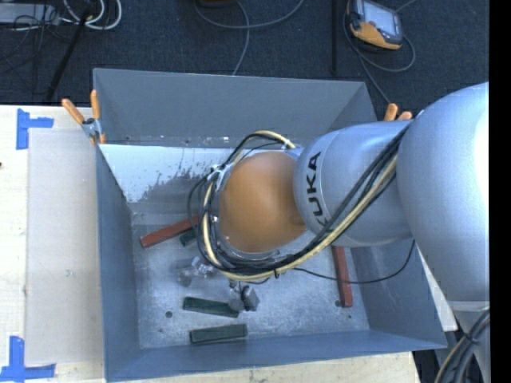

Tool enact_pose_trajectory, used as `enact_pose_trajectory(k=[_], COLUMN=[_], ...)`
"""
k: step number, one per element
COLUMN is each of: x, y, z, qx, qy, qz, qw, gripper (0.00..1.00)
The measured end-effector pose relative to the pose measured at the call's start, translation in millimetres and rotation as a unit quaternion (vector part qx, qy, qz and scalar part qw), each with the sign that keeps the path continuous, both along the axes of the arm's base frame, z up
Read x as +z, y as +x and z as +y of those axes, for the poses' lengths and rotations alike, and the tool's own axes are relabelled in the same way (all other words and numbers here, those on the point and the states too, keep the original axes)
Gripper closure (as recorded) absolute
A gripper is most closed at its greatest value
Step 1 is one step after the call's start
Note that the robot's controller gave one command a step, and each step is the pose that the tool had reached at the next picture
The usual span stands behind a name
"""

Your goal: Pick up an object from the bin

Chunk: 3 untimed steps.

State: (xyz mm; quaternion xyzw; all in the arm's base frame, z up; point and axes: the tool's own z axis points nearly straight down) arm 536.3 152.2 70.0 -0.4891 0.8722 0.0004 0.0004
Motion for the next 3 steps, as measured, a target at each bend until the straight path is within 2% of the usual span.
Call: enact_pose_trajectory(k=[1,2,3], x=[12.7,-0.4,2.1], y=[-32.8,-44.4,-41.8], z=[3.4,0.1,0.9], qx=[-0.033,-0.098,-0.098], qy=[-0.001,-0.001,0.001], qz=[0.0019,0.0009,-0.0036], qw=[0.9994,0.9951,0.9952], gripper=[0.00,0.00,1.00])
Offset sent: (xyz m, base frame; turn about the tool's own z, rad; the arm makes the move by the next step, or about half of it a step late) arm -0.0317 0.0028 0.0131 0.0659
